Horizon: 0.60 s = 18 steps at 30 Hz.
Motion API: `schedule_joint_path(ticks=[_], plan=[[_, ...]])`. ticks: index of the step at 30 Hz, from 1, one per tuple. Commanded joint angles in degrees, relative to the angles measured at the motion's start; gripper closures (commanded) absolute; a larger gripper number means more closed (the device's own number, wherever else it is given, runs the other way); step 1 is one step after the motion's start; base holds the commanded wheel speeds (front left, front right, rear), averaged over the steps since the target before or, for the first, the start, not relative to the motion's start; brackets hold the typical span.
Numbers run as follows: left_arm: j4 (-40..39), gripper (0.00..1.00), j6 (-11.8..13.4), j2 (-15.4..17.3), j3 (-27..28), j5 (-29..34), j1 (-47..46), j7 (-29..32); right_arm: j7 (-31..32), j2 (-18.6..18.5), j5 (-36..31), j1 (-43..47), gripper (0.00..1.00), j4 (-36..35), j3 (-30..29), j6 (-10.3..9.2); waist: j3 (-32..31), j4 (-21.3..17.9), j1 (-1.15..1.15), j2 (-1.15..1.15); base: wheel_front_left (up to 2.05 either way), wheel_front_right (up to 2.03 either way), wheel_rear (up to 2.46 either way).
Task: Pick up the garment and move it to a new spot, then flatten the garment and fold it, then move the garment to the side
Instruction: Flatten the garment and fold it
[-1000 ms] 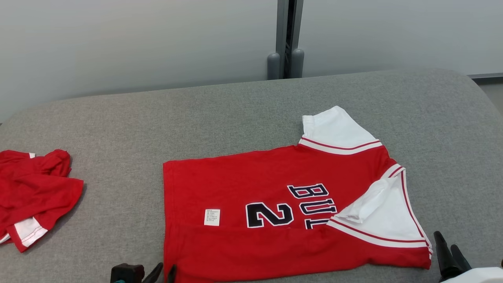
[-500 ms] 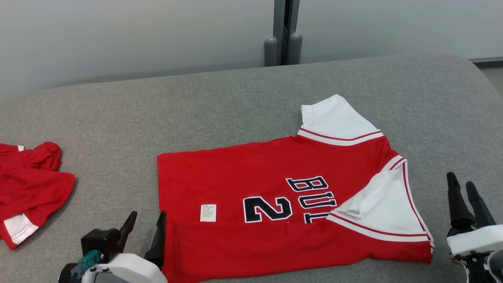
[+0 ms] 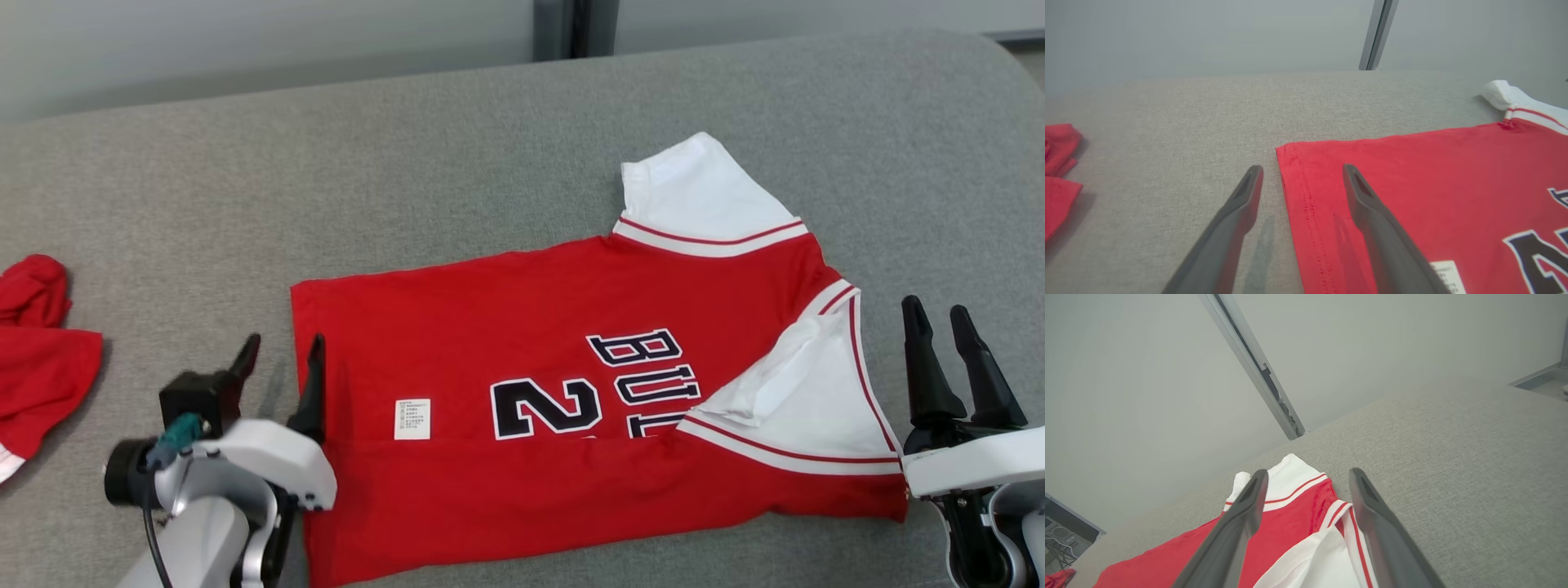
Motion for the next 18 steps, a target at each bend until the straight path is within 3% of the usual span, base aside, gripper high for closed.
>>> schedule_joint_path(ticks=[1, 18], plan=[[1.4, 0.00, 0.2, 0.5, -0.2, 0.8, -2.6, 0.6, 0.3, 0.3, -0.7, -0.6, 0.00, -0.7, -0.1, 0.00, 1.9, -1.0, 0.00, 0.00, 0.00, 0.00, 0.00], [19.5, 0.00, -3.3, 1.2, -2.8, 3.1, -17.2, 6.6, 1.2, 2.8, -3.3, -2.0, 0.00, -1.7, -0.3, 0.00, 5.8, -4.0, 0.00, 0.00, 0.00, 0.00, 0.00]])
